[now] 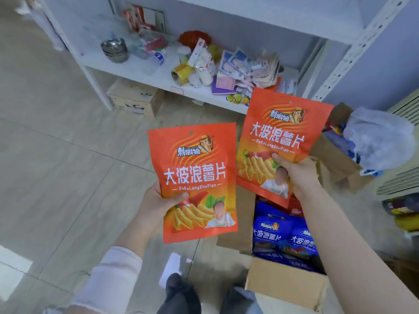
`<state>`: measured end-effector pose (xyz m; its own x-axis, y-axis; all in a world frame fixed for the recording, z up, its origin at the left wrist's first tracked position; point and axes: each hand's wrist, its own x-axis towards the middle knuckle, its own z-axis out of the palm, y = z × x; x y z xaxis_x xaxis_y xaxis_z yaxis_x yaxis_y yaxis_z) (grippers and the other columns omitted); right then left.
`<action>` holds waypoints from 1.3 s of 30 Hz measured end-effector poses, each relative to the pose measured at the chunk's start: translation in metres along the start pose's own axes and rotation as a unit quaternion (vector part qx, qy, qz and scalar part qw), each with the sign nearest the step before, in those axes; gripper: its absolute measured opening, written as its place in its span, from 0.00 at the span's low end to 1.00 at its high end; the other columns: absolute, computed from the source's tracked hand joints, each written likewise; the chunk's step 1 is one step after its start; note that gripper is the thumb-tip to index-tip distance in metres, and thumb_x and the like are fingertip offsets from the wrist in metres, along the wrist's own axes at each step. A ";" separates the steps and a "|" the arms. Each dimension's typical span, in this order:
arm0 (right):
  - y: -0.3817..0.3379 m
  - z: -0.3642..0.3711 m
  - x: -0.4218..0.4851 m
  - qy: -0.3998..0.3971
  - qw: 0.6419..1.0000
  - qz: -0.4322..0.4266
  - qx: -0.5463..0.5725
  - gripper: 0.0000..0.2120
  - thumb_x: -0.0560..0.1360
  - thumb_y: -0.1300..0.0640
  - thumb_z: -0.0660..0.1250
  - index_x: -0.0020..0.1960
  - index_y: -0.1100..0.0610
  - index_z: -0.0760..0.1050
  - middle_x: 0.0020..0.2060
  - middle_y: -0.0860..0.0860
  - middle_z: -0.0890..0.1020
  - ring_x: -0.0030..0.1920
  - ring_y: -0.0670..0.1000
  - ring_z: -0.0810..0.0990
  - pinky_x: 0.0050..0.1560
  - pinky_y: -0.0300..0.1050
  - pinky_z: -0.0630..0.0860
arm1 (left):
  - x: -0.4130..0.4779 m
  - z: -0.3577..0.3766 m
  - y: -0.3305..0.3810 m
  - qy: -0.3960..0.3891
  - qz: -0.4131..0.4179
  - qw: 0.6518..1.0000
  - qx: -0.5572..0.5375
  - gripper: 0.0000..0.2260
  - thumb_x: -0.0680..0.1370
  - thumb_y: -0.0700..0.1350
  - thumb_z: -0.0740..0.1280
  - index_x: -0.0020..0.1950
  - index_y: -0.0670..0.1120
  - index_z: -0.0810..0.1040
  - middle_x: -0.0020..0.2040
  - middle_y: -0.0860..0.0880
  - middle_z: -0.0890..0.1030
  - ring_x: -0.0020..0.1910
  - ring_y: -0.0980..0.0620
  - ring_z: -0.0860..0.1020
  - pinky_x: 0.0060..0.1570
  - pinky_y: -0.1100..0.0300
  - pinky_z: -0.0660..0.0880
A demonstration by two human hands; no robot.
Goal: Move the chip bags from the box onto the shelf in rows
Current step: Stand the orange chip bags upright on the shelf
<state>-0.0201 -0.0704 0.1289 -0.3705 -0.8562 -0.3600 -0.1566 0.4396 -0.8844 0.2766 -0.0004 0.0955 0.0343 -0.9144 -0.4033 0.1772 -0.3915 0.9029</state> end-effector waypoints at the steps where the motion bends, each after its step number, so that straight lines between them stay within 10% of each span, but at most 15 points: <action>1: -0.008 0.020 -0.006 -0.012 1.000 -0.006 0.008 0.10 0.68 0.56 0.75 0.38 0.60 0.75 0.21 0.56 0.75 0.22 0.52 0.74 0.45 0.49 0.78 | -0.003 -0.019 0.006 0.000 0.000 1.000 0.002 0.19 0.61 0.37 0.78 0.48 0.47 0.78 0.39 0.53 0.85 0.38 0.55 0.83 0.35 0.65 0.78; 6: -0.043 0.098 -0.018 -0.057 0.998 -0.026 0.004 0.11 0.67 0.60 0.75 0.35 0.62 0.73 0.17 0.55 0.73 0.18 0.52 0.70 0.36 0.48 0.73 | -0.003 -0.087 0.026 0.021 0.008 1.000 0.001 0.19 0.59 0.39 0.80 0.46 0.46 0.78 0.38 0.51 0.85 0.36 0.53 0.82 0.33 0.64 0.78; 12: -0.081 0.167 -0.007 -0.072 0.996 -0.053 0.001 0.16 0.67 0.60 0.75 0.49 0.69 0.76 0.42 0.70 0.80 0.38 0.65 0.79 0.52 0.55 0.77 | 0.027 -0.131 0.044 0.049 0.008 0.998 0.026 0.17 0.63 0.35 0.77 0.47 0.47 0.78 0.37 0.54 0.85 0.36 0.56 0.83 0.33 0.66 0.77; 16: -0.112 0.202 0.027 -0.081 0.995 -0.056 0.008 0.09 0.66 0.60 0.76 0.41 0.57 0.77 0.39 0.63 0.81 0.39 0.61 0.81 0.51 0.57 0.78 | 0.071 -0.148 0.070 0.060 0.012 0.997 0.036 0.16 0.63 0.36 0.77 0.46 0.48 0.78 0.38 0.53 0.85 0.37 0.55 0.83 0.34 0.64 0.78; 23: -0.197 0.256 0.106 -0.109 0.990 -0.089 0.030 0.08 0.68 0.62 0.74 0.37 0.56 0.74 0.35 0.60 0.78 0.31 0.54 0.75 0.33 0.42 0.75 | 0.166 -0.160 0.150 0.075 0.036 0.996 0.038 0.16 0.62 0.37 0.79 0.44 0.46 0.78 0.33 0.54 0.84 0.33 0.56 0.82 0.30 0.67 0.75; 29: -0.264 0.311 0.163 -0.130 0.983 -0.116 0.052 0.09 0.67 0.62 0.74 0.42 0.54 0.76 0.37 0.54 0.81 0.35 0.53 0.78 0.38 0.46 0.76 | 0.233 -0.186 0.212 0.099 0.057 0.993 0.028 0.39 0.40 0.63 0.80 0.47 0.48 0.79 0.41 0.51 0.85 0.40 0.51 0.84 0.35 0.63 0.79; 39: -0.375 0.444 0.237 -0.121 0.979 -0.153 0.054 0.08 0.69 0.61 0.74 0.44 0.57 0.76 0.49 0.63 0.81 0.44 0.65 0.80 0.44 0.52 0.78 | 0.378 -0.272 0.318 0.054 0.112 0.990 0.063 0.26 0.54 0.50 0.81 0.49 0.50 0.78 0.42 0.53 0.85 0.41 0.53 0.83 0.37 0.63 0.79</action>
<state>0.3571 -0.5589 0.2430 -0.0913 -0.9883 -0.1221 -0.1228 0.1328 -0.9835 0.6139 -0.4430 0.1896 0.1656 -0.9662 -0.1974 0.0284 -0.1954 0.9803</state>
